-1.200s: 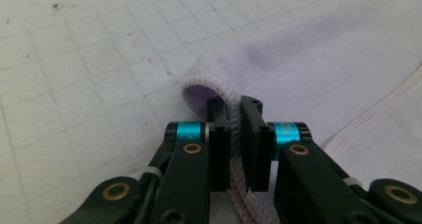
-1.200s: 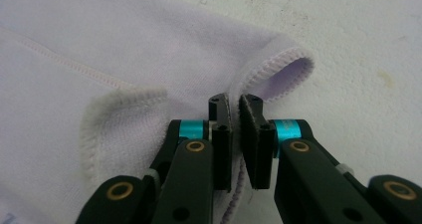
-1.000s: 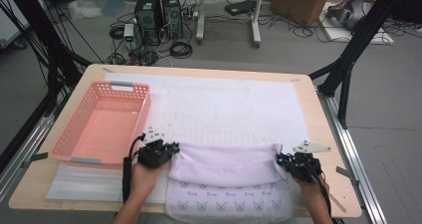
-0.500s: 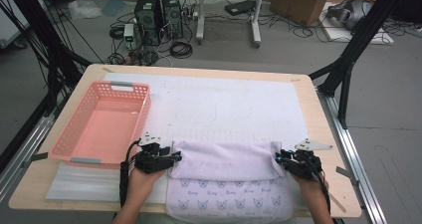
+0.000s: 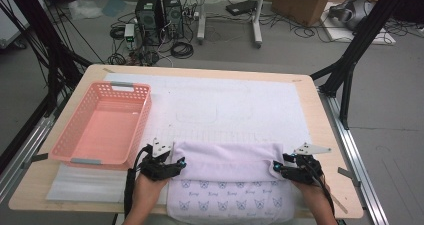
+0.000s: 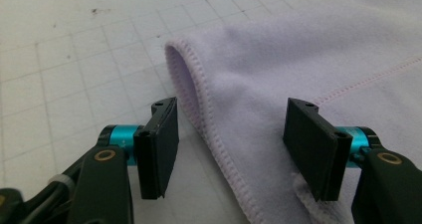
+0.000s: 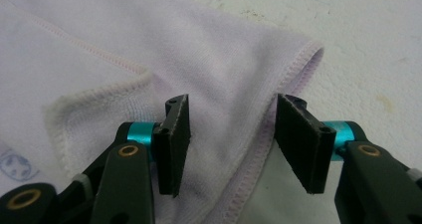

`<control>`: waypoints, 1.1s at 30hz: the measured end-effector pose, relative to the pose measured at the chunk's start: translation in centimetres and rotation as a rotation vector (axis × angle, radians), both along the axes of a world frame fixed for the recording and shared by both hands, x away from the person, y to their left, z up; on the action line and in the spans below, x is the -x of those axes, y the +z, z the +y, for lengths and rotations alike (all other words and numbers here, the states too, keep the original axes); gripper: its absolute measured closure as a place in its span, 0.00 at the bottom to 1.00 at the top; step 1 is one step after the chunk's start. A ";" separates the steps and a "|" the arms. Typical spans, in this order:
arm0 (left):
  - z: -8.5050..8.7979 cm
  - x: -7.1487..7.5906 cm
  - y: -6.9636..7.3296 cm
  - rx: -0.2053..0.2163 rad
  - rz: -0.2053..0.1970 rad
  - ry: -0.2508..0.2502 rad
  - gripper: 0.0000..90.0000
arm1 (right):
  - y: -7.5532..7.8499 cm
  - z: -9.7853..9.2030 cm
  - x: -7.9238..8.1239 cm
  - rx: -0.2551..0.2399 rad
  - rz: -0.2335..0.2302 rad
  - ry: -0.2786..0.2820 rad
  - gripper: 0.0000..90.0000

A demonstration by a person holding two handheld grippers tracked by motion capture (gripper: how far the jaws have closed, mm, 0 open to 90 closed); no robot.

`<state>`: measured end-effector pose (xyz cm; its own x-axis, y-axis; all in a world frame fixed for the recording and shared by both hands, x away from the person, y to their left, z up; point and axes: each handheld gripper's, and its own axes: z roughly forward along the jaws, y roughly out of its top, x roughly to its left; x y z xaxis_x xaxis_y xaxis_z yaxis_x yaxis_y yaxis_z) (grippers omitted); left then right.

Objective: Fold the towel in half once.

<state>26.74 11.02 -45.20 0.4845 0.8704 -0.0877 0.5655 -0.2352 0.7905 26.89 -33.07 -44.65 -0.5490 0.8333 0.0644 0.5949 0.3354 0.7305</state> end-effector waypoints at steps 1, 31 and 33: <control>0.0 0.0 0.0 -0.003 0.000 0.001 0.45 | 0.0 0.0 0.0 0.002 -0.001 0.000 0.64; 1.0 -0.1 0.7 0.164 -0.005 -0.025 0.95 | 0.2 0.1 0.3 -0.055 0.003 0.019 0.93; 1.1 -0.2 0.8 0.174 -0.012 -0.023 0.95 | 0.4 0.0 0.3 -0.063 -0.011 0.013 0.94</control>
<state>26.97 12.11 -44.37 0.5061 0.8311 -0.2304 0.5522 -0.1070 0.8268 26.56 -33.04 -44.28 -0.5609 0.8204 0.1110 0.5828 0.2961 0.7568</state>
